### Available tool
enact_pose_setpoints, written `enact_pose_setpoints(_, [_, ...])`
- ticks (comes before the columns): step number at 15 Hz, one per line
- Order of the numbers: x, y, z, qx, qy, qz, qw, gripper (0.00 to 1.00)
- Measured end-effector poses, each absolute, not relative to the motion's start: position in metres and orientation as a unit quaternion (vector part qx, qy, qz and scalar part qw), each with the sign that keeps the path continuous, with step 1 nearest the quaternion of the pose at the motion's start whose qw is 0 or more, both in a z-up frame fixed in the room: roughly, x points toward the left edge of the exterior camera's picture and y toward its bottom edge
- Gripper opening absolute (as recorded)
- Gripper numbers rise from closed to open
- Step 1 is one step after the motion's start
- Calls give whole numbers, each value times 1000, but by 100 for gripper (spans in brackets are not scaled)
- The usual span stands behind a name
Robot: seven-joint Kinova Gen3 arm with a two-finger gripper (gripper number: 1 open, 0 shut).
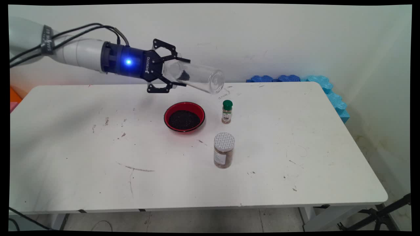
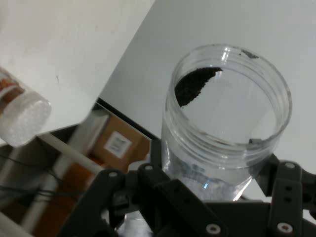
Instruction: Pour the black seasoning powder in the red bowl
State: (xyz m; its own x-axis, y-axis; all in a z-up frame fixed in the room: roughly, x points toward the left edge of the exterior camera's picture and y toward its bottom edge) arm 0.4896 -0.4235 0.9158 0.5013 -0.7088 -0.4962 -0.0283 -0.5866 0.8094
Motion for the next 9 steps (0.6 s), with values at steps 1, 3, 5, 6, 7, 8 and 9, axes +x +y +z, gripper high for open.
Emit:
enact_pose_setpoints(1, [490, -422, 920, 769, -260, -429, 396, 0])
enact_pose_setpoints(3, [490, -419, 927, 757, -297, -413, 410, 0])
enact_pose_setpoints(5, [490, -416, 933, 741, -333, -400, 424, 0])
enact_pose_setpoints(6, [489, -415, 935, 735, -347, -395, 429, 0])
enact_pose_setpoints(7, [489, -413, 939, 725, -368, -386, 437, 0])
enact_pose_setpoints(8, [489, -410, 943, 712, -392, -376, 445, 0])
enact_pose_setpoints(9, [489, -407, 947, 700, -416, -364, 452, 0])
